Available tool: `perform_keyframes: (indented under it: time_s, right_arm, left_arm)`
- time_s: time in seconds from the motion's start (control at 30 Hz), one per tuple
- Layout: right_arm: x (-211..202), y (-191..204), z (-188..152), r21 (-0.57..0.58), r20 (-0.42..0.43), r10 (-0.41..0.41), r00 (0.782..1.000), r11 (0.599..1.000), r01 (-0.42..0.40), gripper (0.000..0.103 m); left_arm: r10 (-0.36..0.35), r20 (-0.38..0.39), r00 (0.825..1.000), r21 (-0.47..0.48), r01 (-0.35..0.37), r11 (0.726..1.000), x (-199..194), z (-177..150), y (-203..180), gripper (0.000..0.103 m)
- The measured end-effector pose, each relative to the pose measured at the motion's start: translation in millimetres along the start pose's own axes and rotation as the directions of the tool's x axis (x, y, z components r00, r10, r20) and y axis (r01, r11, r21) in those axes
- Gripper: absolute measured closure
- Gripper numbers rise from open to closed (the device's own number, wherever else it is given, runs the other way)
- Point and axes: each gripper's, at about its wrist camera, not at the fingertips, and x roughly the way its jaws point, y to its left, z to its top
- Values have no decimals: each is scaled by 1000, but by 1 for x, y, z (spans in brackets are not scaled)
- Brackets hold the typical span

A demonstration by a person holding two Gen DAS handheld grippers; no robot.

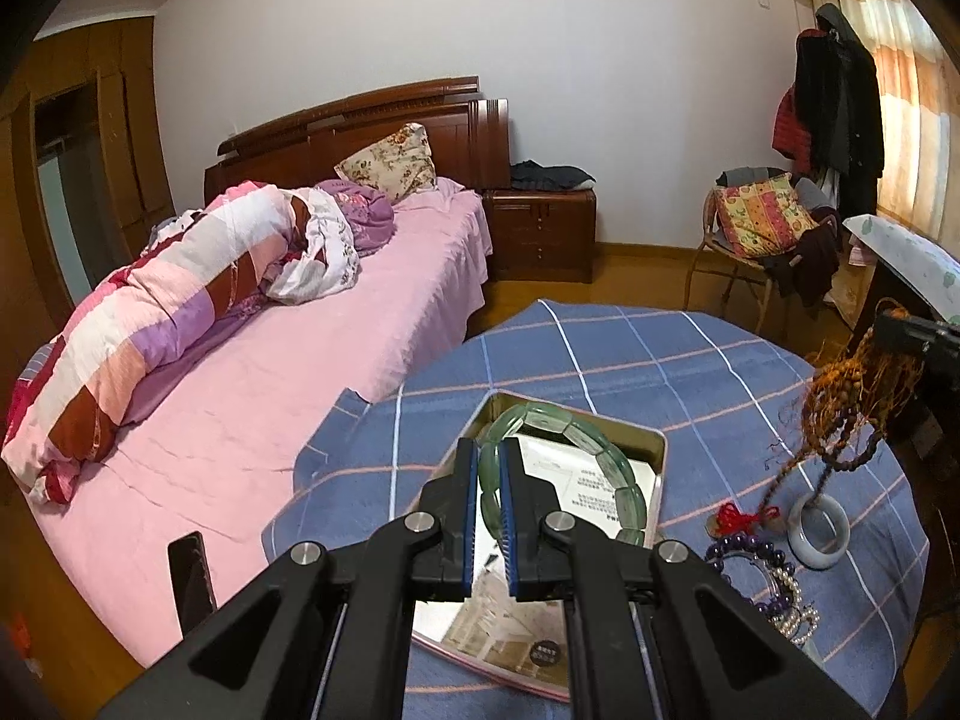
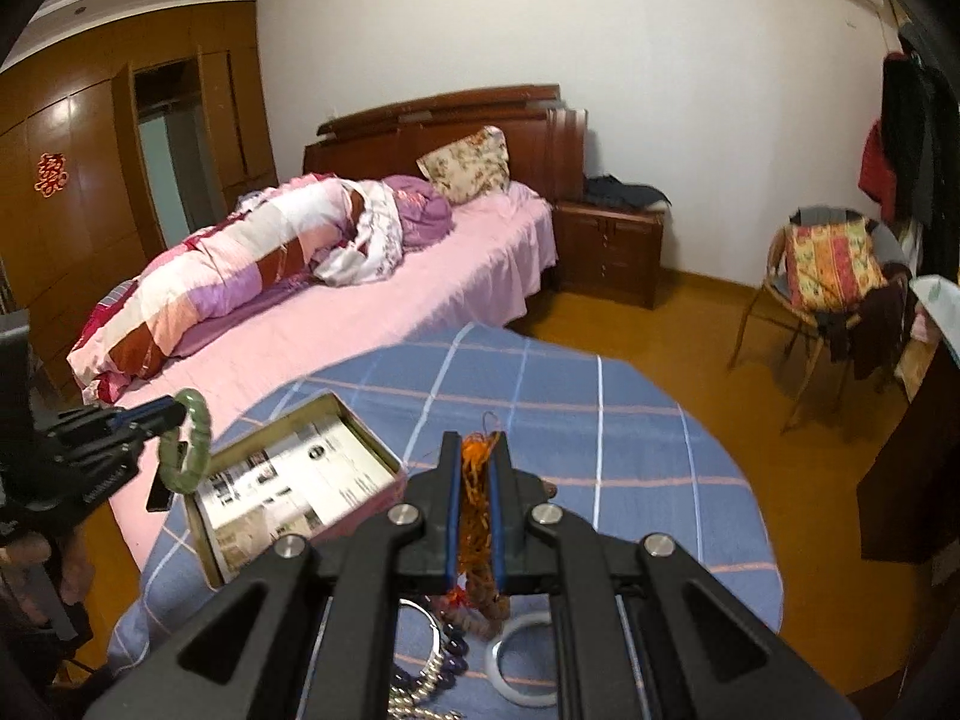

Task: Organize jewelry
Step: 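Lower the jade bangle into the tin and open the left tool while the right drops the beads in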

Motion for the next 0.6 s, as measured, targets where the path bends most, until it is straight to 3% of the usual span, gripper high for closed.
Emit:
perform_keyframes:
  time_s: [0.33, 0.6]
  right_arm:
    - [3, 31, 26, -67, 37, 29, 999, 997, -27, 93]
    - [9, 51, 37, -104, 38, 57, 998, 993, -53, 93]
  left_arm:
    - [23, 32, 999, 24, -23, 999, 3, 15, 5, 97]
    - [8, 11, 1000, 31, -8, 999, 20, 19, 7, 97]
